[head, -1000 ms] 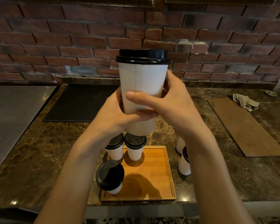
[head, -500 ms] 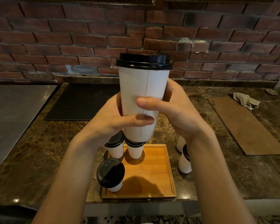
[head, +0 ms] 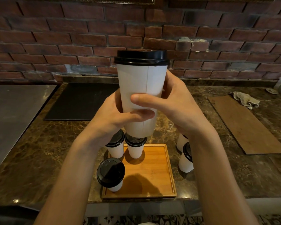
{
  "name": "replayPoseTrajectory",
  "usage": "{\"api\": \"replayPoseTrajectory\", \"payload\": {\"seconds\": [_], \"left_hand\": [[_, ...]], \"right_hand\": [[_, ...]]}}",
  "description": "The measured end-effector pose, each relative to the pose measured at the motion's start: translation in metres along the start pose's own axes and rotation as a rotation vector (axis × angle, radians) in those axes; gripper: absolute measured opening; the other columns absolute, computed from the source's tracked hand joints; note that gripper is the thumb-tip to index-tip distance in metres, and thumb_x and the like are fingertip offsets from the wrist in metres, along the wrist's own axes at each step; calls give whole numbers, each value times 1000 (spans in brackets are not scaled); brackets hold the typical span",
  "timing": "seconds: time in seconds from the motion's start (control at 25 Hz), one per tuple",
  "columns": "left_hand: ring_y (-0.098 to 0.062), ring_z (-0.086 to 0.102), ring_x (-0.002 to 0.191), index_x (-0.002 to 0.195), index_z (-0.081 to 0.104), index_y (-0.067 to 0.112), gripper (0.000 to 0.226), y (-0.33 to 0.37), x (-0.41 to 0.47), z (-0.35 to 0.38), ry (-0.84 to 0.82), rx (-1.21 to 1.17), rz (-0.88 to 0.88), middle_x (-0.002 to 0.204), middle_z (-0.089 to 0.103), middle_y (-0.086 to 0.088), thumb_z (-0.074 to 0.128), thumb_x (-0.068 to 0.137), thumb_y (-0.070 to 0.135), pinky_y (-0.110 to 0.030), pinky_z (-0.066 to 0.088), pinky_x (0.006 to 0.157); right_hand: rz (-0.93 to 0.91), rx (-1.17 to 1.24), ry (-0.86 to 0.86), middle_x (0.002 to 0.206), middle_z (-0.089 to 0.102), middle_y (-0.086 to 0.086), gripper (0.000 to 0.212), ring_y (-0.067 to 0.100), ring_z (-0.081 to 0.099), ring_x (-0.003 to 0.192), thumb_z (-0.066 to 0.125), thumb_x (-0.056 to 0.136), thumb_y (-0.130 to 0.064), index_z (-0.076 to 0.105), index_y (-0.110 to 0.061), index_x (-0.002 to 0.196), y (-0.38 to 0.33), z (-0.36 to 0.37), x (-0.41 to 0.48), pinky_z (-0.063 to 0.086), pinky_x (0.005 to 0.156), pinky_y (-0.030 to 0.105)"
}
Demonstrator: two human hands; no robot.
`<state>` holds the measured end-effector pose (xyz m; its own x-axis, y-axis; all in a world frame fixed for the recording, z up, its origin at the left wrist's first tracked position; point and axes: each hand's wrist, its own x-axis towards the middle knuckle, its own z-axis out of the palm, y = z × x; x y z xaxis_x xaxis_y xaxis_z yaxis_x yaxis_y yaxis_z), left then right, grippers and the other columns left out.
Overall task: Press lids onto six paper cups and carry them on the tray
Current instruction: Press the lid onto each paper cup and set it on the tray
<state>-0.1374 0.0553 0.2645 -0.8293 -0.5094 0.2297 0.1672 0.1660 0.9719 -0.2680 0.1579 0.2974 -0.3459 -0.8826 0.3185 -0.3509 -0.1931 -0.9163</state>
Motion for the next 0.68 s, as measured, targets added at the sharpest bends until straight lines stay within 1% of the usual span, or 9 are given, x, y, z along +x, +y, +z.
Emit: {"api": "replayPoseTrajectory", "payload": {"seconds": [0.04,0.12,0.2,0.28,0.32,0.44,0.52,0.6,0.68], "left_hand": [[-8,62,104,119,51,31,70,0,1,1,26,14,5,106,66,14,77,55,35,-23,54,76],[-6,63,103,120,50,30,72,0,2,2,78,51,25,106,66,14,81,54,30,-20,54,75],[-3,62,102,115,50,36,66,-2,3,3,137,90,47,104,65,16,79,57,26,-17,54,73],[4,60,101,109,48,42,61,-3,3,6,202,133,71,103,63,18,79,60,23,-14,53,71],[9,60,99,107,47,44,60,-3,4,9,231,147,93,102,62,20,80,64,19,-10,52,69],[20,57,90,103,47,41,56,-4,6,16,310,163,142,98,58,21,77,71,7,-1,45,63],[18,58,92,104,46,42,53,-4,7,18,332,153,154,99,59,20,76,72,11,-1,46,65],[16,58,95,107,46,42,52,-4,8,19,334,157,151,102,59,19,72,66,20,-3,47,68],[16,58,95,107,45,42,54,-5,7,18,334,155,150,102,59,19,70,64,21,-2,46,68]], "right_hand": [[1,-17,17,113,60,-15,67,0,60,105,80,67,-38,48,-30,125,-2,1,0,56,80,20],[9,-63,56,115,60,-14,74,2,59,106,80,65,-42,48,-26,130,-6,3,0,57,82,24],[16,-112,95,117,59,-13,77,3,58,107,83,66,-44,48,-25,131,-9,6,0,57,84,28],[29,-156,143,117,58,-13,77,3,56,107,85,67,-44,47,-25,132,-11,10,-1,56,86,29],[35,-180,175,118,57,-14,78,2,55,107,84,67,-45,46,-25,132,-11,12,-1,55,86,29],[52,-257,276,119,56,-14,83,3,54,108,81,65,-52,44,-26,135,-11,21,-1,55,87,32],[65,-291,314,122,56,-13,88,8,55,111,79,64,-57,42,-26,137,-9,26,-1,55,89,38],[75,-326,327,125,55,-11,92,11,55,114,78,64,-59,38,-25,139,-7,29,-1,54,90,41],[73,-339,331,126,55,-10,93,12,55,116,79,64,-59,37,-25,140,-6,30,-1,54,91,42]]}}
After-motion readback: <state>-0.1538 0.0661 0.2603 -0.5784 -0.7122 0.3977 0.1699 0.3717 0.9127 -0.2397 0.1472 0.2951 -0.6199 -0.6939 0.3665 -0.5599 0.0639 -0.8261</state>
